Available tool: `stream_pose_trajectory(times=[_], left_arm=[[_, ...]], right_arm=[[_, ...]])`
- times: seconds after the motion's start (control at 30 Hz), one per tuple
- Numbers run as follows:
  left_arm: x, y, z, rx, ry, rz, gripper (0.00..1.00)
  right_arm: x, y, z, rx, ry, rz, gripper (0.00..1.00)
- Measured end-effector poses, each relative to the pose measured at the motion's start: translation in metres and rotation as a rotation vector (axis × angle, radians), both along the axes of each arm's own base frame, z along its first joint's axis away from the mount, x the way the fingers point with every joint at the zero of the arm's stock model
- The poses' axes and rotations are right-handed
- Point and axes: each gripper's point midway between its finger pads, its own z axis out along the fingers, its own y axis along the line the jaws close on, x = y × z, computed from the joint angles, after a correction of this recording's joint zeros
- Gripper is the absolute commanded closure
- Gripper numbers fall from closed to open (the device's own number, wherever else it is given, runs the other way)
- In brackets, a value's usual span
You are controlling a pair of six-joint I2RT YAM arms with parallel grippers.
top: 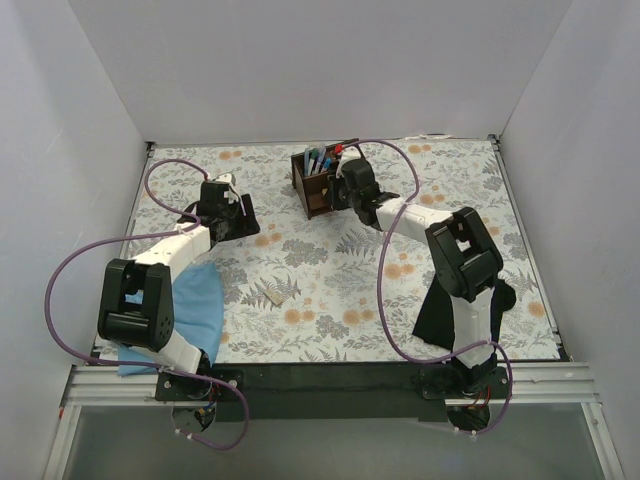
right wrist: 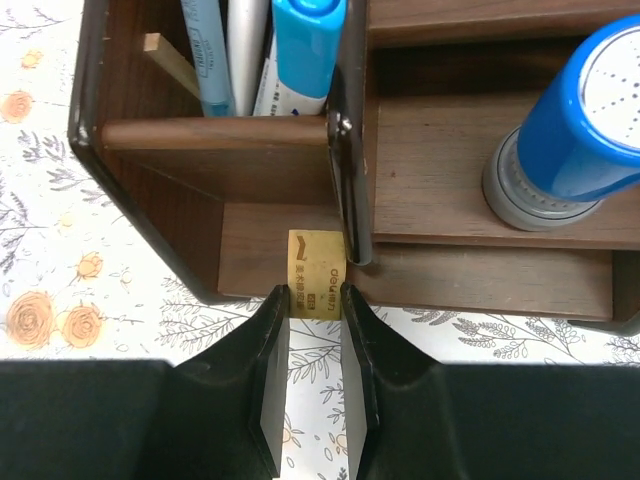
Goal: Sort the stationery into containers
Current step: Place the stationery in the storage box.
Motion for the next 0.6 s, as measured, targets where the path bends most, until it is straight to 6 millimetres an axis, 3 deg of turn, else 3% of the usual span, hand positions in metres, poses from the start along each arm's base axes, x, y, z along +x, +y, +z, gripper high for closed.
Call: stream_pose_trajectory(times=[0.2,0.27,0.4,0.43,0.53,0.6], left_arm=[[0.001,0.004,-0.005,0.004,0.011,0.004,0.39],[0.001,0.005,-0.005,0.005,0.011,0.004,0.39],[0.001,0.006,-0.005,0.003,0.011,0.007,0.39],[0.001,0.006,-0.005,0.002,0.011,0.007,0.39],[0.001,0.007,-0.004,-0.001,0.011,0.007,0.39],[0.001,0.006,-0.004,-0.005,0.012,0.006,0.39]], right_arm=[[0.006,0.005,-0.006,-0.018,-0.002,-0.038,0.97],[0.005,0.007,-0.011,-0.029,0.001,-0.047,0.8],[0.001,0.008,-0.02,-0.051,0.018,-0.06,0.64],[0.0,0.009,-0.02,-0.052,0.017,-0.063,0.53],[-0.001,0.01,-0.02,-0.051,0.018,-0.069,0.38],[-0.001,0.009,-0.02,-0.058,0.018,-0.073,0.34]])
